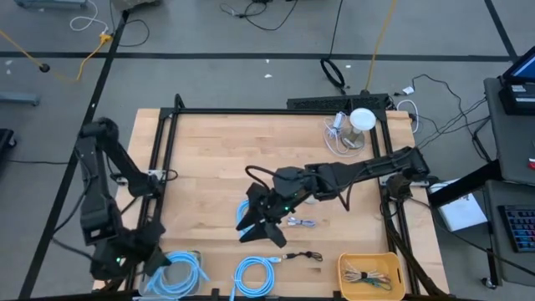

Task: Pick & Place USB Port
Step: Put the top left HDMI cable into the gray bin

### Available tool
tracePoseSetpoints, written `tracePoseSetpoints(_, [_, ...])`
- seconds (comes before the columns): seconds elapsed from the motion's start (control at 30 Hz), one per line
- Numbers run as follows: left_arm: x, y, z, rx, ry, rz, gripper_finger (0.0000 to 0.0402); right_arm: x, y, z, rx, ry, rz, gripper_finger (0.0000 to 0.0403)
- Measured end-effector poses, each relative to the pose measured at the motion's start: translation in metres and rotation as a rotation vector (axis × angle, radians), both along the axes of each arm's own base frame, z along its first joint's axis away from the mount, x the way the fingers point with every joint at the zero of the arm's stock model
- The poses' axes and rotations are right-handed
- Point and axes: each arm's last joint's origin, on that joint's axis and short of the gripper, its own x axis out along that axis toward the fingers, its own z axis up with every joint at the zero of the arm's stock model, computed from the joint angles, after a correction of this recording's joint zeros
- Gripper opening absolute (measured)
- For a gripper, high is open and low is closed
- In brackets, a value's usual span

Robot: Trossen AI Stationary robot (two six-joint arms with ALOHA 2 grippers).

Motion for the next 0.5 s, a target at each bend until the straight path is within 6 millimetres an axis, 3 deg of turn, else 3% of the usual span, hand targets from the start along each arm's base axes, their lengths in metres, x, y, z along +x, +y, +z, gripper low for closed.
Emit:
tracePoseSetpoints(0.17, [-0.017,-0.007,-0.021,-0.011,0.043,0.034,0.0036,-0.002,0.005,-0.004,-0.018,0.031,0.014,0.0177])
tracePoseSetpoints(0.5, [-0.019,-0.002,-0.050,0.021,0.090,0.029,0.0036,-0.001,0.004,-0.003,-0.020,0.023,-0.012,0.0172])
